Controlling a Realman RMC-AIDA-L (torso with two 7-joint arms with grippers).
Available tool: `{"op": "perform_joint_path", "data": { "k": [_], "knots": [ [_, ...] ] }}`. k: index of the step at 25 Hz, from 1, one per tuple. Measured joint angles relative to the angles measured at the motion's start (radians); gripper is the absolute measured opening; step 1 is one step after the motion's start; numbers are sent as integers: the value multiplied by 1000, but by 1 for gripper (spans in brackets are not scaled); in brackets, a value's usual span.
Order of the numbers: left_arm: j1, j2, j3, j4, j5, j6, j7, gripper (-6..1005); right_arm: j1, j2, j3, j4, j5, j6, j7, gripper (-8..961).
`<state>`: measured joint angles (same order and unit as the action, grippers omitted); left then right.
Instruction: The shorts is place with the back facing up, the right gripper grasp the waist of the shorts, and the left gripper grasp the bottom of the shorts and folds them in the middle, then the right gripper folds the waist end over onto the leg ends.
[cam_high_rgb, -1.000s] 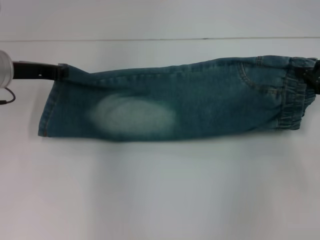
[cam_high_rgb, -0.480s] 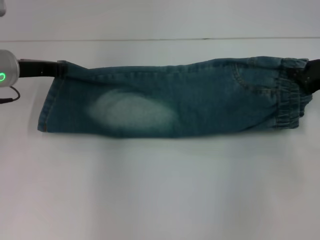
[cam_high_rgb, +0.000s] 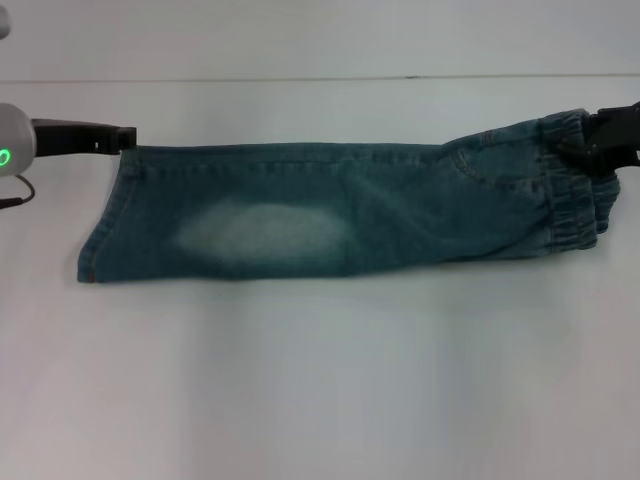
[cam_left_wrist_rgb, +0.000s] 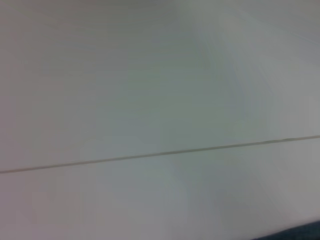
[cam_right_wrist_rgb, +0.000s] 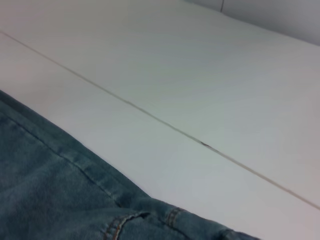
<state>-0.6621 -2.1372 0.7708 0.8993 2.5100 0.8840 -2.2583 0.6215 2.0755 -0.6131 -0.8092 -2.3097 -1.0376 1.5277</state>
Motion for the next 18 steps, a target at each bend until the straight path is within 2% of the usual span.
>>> {"op": "perform_joint_path", "data": {
  "k": [3, 8, 16, 18],
  "knots": [
    [12, 0, -2, 16, -5, -4, 5, 311, -8, 1, -4, -7, 2, 12, 6, 282],
    [21, -10, 1, 36, -8, -8, 25, 544, -17, 1, -6, -9, -14, 32, 34, 507],
    [21, -23, 11, 58, -40, 30, 80, 752, -56, 7, -6, -72, -57, -7, 73, 845],
    [24, -24, 12, 60, -65, 47, 103, 829, -65, 8, -4, -80, -41, -12, 68, 866]
  ]
}}
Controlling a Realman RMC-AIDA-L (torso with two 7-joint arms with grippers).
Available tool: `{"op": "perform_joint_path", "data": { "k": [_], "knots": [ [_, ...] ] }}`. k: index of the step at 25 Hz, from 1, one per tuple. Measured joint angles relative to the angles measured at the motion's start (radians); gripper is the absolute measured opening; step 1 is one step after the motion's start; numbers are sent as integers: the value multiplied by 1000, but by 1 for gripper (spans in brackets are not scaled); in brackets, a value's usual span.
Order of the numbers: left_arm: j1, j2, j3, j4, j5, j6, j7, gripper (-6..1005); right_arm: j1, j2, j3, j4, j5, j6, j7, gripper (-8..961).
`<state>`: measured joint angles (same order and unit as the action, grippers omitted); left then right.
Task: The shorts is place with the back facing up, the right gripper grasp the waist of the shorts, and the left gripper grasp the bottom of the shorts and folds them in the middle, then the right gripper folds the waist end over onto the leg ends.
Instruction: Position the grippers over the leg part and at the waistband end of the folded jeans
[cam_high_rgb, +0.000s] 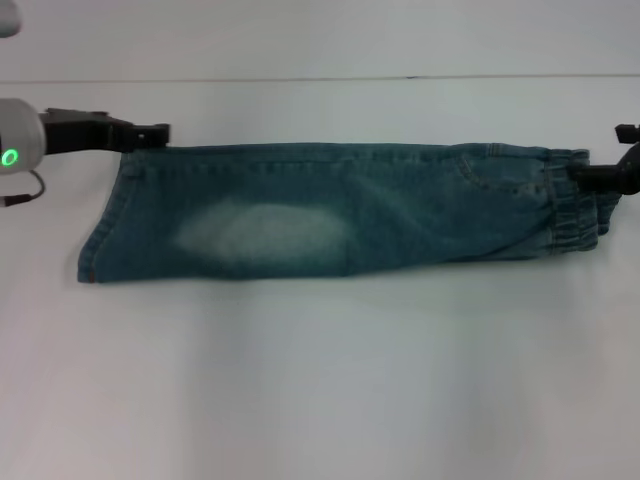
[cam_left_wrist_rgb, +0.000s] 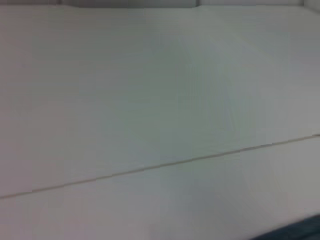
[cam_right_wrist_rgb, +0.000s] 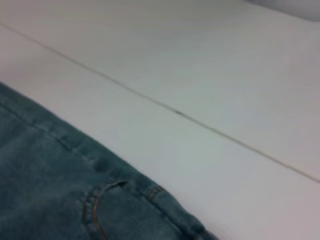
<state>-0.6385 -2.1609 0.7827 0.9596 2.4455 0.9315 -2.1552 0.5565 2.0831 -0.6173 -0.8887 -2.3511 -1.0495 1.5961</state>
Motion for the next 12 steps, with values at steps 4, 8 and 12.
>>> {"op": "perform_joint_path", "data": {
  "k": [4, 8, 12],
  "knots": [
    [9, 5, -4, 5, -114, 133, 104, 943, -60, -6, 10, -36, 107, -102, -37, 907],
    [32, 6, -6, 18, -221, 319, 219, 940, -136, -18, 30, -58, 245, -231, -92, 927],
    [50, 7, -6, 18, -254, 454, 323, 938, -200, -19, 59, -43, 308, -297, -164, 927]
  ]
}}
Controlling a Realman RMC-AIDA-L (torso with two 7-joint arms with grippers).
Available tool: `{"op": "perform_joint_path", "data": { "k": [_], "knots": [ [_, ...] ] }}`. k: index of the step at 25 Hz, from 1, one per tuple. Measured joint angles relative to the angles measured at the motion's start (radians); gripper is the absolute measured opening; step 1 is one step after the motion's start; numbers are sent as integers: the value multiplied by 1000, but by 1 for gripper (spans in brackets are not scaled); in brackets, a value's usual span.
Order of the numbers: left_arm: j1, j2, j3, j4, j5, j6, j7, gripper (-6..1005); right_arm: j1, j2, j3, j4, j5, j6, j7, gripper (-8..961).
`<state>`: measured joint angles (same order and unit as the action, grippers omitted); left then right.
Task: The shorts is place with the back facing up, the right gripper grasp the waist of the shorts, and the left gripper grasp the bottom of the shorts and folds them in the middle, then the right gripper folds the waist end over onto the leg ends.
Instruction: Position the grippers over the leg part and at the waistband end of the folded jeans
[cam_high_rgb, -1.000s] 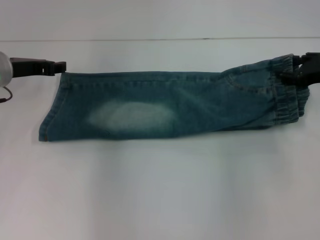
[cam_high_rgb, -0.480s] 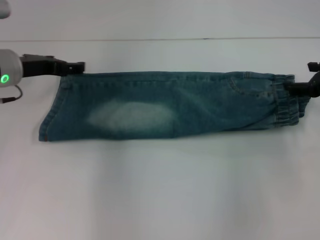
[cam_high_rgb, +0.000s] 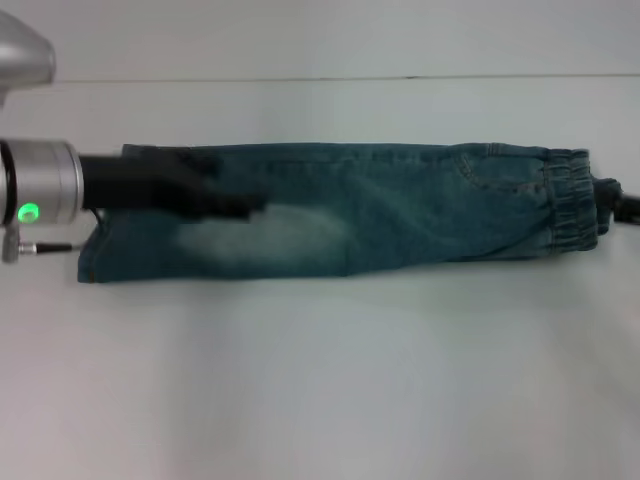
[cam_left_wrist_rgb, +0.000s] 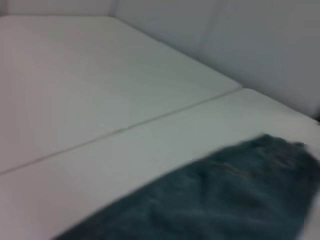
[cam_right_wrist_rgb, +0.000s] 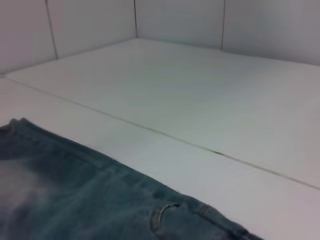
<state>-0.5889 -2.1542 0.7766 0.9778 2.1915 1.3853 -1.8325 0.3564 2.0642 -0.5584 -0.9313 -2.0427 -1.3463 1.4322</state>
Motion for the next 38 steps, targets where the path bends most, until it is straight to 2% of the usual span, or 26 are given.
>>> {"op": "perform_joint_path", "data": {
  "k": [1, 2, 8, 10, 17, 21, 27, 38],
  "knots": [
    [6, 9, -6, -10, -18, 111, 55, 937, -13, 3, 10, 6, 7, -13, -19, 927],
    [6, 9, -6, -10, -18, 111, 55, 937, -25, 8, 21, 13, 11, -26, -36, 927],
    [30, 37, -14, -20, -95, 358, 107, 934, -59, 20, 82, 95, 16, -103, -150, 927],
    [35, 40, -14, -22, -102, 386, 108, 930, -64, 24, 97, 133, 18, -103, -196, 927],
    [45, 37, -12, -17, -96, 401, 86, 918, -64, 27, 184, 269, 48, -28, -351, 927],
    [46, 36, -12, -12, -96, 411, 78, 911, -62, 27, 195, 311, 79, 9, -412, 926],
    [39, 38, -6, -11, -96, 403, 74, 901, -26, 22, 175, 353, 71, 78, -434, 926],
    [49, 36, -10, -11, -93, 399, 67, 881, 47, 17, 67, 398, 59, 194, -419, 926]
  ]
}}
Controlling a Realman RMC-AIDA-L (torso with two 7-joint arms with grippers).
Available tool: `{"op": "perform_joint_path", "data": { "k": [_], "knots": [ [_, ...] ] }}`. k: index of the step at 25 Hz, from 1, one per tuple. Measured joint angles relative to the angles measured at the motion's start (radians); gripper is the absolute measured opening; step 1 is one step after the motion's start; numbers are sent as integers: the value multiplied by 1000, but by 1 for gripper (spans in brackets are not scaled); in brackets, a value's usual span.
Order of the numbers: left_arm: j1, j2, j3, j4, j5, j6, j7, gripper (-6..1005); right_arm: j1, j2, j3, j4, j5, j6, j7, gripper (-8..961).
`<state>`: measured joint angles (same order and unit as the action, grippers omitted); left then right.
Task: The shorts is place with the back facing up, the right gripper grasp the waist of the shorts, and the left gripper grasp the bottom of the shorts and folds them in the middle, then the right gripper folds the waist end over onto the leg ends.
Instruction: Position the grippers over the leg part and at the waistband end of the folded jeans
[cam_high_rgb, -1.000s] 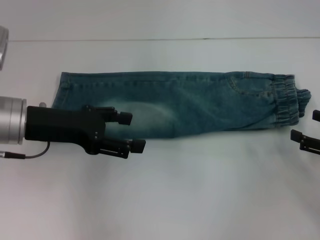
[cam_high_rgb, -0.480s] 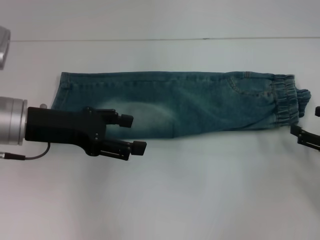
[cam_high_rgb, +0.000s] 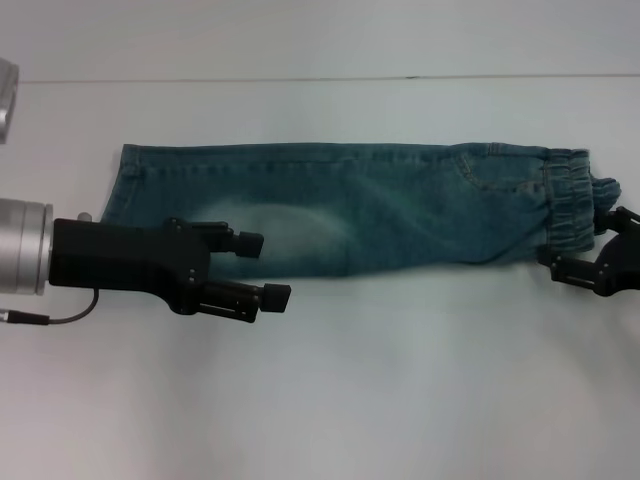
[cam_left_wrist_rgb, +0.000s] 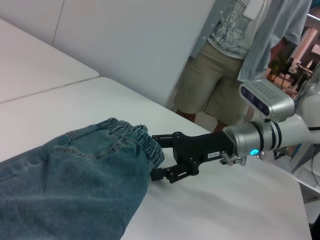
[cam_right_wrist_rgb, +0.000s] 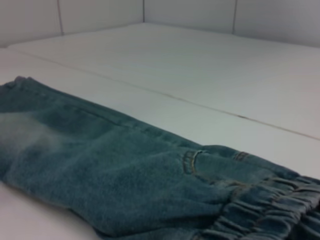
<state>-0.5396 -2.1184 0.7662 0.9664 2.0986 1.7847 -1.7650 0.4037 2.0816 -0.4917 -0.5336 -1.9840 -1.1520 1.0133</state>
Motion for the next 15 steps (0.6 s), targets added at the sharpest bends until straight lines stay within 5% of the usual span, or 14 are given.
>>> {"op": "perform_joint_path", "data": {
  "k": [8, 15],
  "knots": [
    [0, -3, -1, 0, 0, 0, -1, 867, -5, 3, -2, -4, -1, 26, -20, 849],
    [-6, -7, 4, -7, 0, -11, -1, 855, -10, 2, 0, -8, -1, 22, -27, 671]
  ]
}}
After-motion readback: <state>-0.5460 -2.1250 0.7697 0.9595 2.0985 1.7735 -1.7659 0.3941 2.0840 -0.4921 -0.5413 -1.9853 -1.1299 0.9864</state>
